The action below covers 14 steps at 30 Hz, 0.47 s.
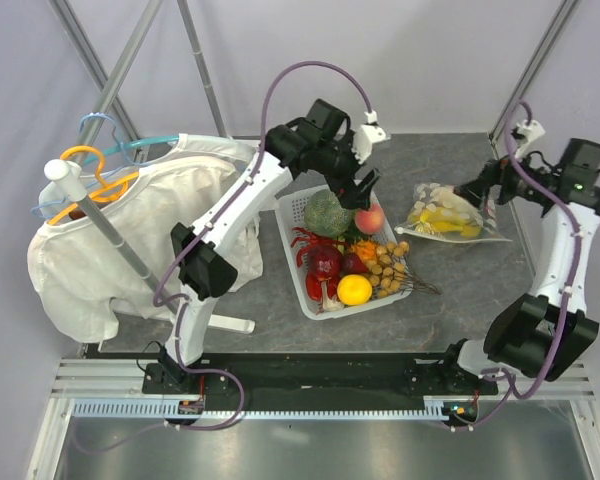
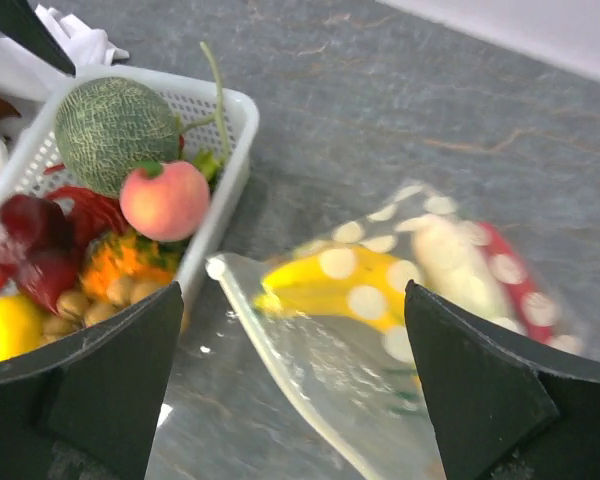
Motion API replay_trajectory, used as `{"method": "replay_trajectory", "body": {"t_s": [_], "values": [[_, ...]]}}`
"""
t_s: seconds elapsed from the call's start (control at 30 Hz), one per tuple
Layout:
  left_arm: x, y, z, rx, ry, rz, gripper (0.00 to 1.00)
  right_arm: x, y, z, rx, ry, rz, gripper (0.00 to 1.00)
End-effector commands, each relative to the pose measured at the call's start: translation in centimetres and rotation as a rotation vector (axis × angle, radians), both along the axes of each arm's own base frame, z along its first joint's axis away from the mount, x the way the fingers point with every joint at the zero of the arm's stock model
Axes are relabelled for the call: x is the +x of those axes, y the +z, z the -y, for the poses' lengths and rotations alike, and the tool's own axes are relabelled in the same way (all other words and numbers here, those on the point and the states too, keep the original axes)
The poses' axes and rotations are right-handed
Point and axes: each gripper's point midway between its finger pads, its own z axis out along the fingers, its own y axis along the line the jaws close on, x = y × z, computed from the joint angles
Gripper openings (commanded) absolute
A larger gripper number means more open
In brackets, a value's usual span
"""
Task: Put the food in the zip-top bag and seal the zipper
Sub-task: Reset both arms
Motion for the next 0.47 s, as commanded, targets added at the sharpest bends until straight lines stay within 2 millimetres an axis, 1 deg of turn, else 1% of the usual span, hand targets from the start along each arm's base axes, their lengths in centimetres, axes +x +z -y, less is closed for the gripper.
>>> {"method": "replay_trajectory", "body": {"t_s": [0.0,0.07,0.1,0.2,0.23,0.37,0.43], "values": [[1.8,4.5,-4.9,-0.045,0.171,-0.027,1.0,4.2,4.0,-2.8,0.085,-0.176,0.067,0.98],[3.1,4.8,-6.0,-0.043,0.219,-0.003,1.0,5.0,3.5,-3.6,0.115,-0.194,0.023,0.98],[3.7,4.9,-6.4,-0.029,0.245,0.025,1.0,5.5,3.2,-3.7,0.124,-0.201,0.012,0.98],[4.7,5.5,-6.5,-0.03,0.261,0.082,1.0,6.3,3.3,-3.6,0.126,-0.238,0.015,0.98],[5.1,6.0,-6.3,-0.048,0.268,0.104,1.0,6.3,3.4,-3.8,0.144,-0.247,0.004,0.98],[6.0,7.4,-5.9,-0.094,0.303,0.144,1.0,6.2,3.4,-4.4,0.117,-0.259,0.009,0.98],[6.7,8.2,-5.9,-0.11,0.332,0.171,1.0,6.3,3.6,-4.4,0.114,-0.268,0.012,0.98]]}}
